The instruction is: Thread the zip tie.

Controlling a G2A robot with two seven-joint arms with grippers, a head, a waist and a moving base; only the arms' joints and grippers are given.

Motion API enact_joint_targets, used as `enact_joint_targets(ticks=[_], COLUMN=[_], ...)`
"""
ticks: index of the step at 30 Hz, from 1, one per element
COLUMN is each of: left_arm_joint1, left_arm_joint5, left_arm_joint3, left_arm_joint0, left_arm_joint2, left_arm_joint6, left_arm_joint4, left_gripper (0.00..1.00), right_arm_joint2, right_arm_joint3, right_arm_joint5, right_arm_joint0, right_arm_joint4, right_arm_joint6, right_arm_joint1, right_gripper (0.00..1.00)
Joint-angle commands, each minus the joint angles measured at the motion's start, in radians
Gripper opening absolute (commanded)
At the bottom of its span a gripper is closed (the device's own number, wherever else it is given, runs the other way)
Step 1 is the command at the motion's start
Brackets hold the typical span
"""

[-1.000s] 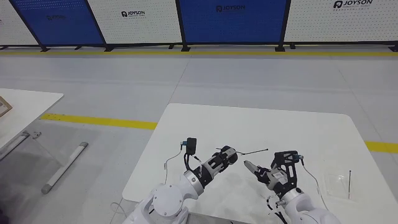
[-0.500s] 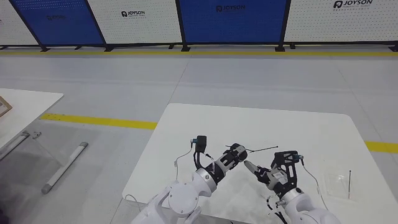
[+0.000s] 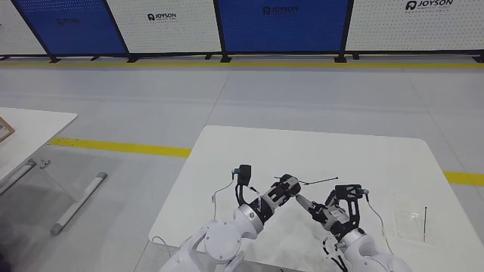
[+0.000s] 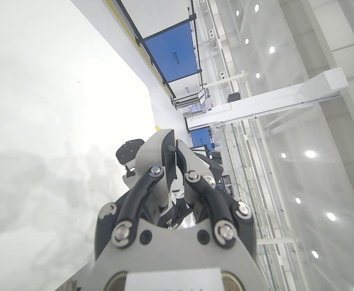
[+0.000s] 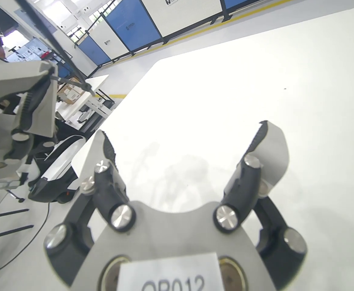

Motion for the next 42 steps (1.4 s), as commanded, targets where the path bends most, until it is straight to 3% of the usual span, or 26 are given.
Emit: enact_joint_targets(ticks=[1,6,10,25,27,29,34,42], left_arm_joint1=[0.0,0.0,0.0,-0.005,-0.006,-0.005,-0.005,-0.007], left_arm_joint5=[0.0,0.0,0.0,-0.003,-0.001,0.0,0.001,0.008], left_arm_joint3=[0.0,0.0,0.0,0.018,0.014,0.009,-0.003,0.001], left_arm_joint0=[0.0,0.0,0.0,-0.011,-0.011,-0.009,-0.001,-0.003], left_arm_joint2=[0.0,0.0,0.0,0.022,0.022,0.019,0.015,0.025], left_arm_joint6=[0.0,0.0,0.0,0.009,0.012,0.013,0.015,0.014], left_arm_joint4=[0.0,0.0,0.0,0.005,0.008,0.01,0.016,0.025], left_gripper=[0.0,0.0,0.0,0.0,0.0,0.0,0.0,0.0], right_arm_joint2=[0.0,0.008,0.006,-0.02,-0.024,-0.026,-0.027,-0.027], right_arm_joint3=[0.0,0.006,0.023,0.035,0.045,0.051,0.056,0.032], right_arm_joint5=[0.0,-0.05,-0.023,-0.031,-0.037,-0.035,-0.026,-0.071], right_arm_joint0=[0.0,-0.01,-0.003,0.01,0.017,0.021,0.025,0.016], right_arm_joint4=[0.001,0.087,0.11,0.122,0.128,0.124,0.116,0.107], right_arm_joint6=[-0.002,-0.048,-0.074,-0.097,-0.098,-0.099,-0.095,-0.089], right_arm_joint1=[0.0,0.0,-0.002,-0.004,-0.004,-0.004,-0.002,0.005], right_gripper=[1.0,1.0,1.0,1.0,0.47,0.36,0.26,0.3])
